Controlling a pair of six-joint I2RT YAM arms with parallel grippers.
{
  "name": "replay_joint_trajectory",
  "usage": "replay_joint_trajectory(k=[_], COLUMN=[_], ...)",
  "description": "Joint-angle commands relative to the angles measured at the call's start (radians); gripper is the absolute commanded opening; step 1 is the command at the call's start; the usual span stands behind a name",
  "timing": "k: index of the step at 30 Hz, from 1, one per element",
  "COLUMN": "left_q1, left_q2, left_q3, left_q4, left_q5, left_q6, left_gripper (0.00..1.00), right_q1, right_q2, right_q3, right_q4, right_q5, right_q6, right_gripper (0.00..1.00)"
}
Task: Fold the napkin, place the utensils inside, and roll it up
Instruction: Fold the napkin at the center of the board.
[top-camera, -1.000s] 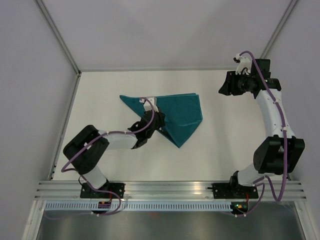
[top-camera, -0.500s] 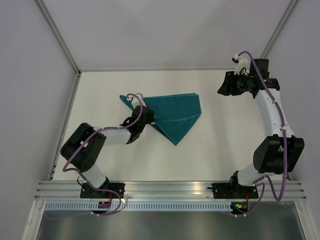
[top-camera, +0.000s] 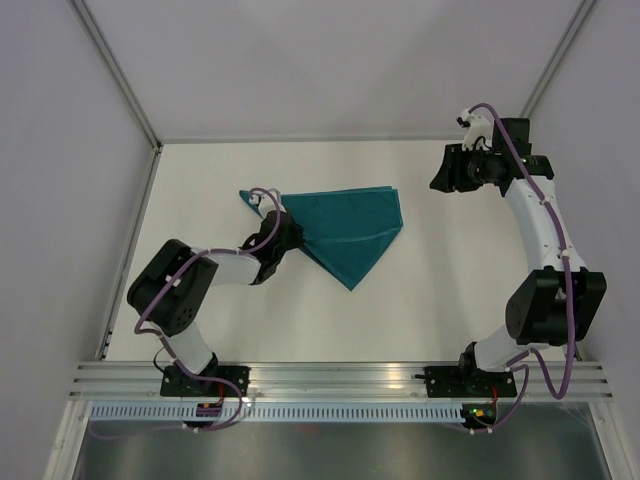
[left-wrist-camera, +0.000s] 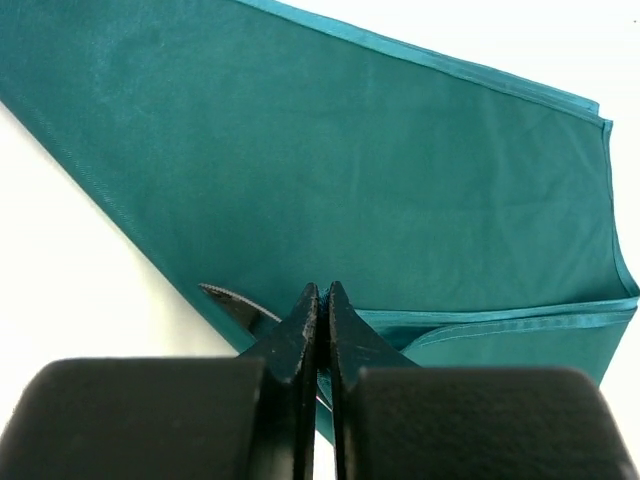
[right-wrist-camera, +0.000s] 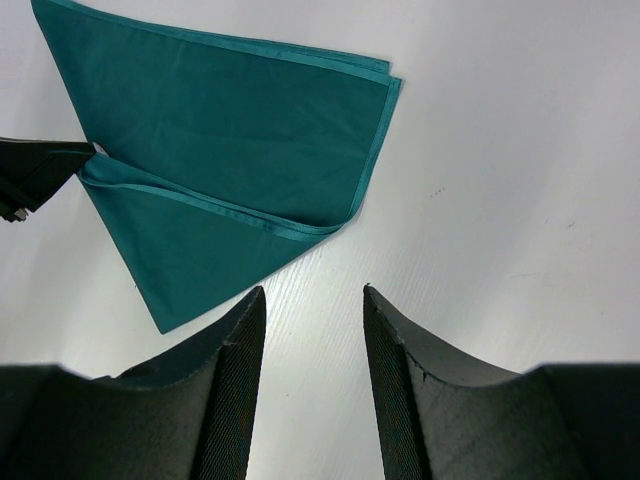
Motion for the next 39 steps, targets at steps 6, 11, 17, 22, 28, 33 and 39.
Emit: replay_joint_trajectory(k=[6,11,17,22,28,33,39], left_q1=[0.058,0.084,0.183,0.312,0.424,0.458,0.467], left_q2=[0.03,-0.031,-0.123,-0.131,-0.002,0.121,0.2], left_q3=[0.016,0.026,0.038,0.092,0.233,0.334,0.382], left_q4=[0.031,0.034,-0.075,-0.155,-0.246,-0.31,-0.323], left_q5=[0.1,0.102,0.01,-0.004,0.071,0.088,0.086], left_q6=[-0.045,-0.028,-0.068,-0.108,-0.143,-0.162,-0.176], left_gripper=[0.41,0.55,0.57,0.58,0.54,0.53,0.54], right_q1=[0.014,0.017,0.02,0.027,0.037,0.038,0.044], right_q2=[0.015,0.02,0.021,0.026,0.032,0.04,0.046], right_q3=[0.003,0.006,0.009,0.009,0.014,0.018,0.024], right_q4=[0.014,0.012,0.011,0.011,0.012,0.012,0.012], right_q5=[0.007,0.009,0.003,0.0,0.001,0.004,0.004], right_q6=[-0.018,-0.019,-0.019,-0.018,-0.018,-0.018,-0.015], right_gripper=[0.5,0.5,0.51,0.5,0.5,0.5,0.5])
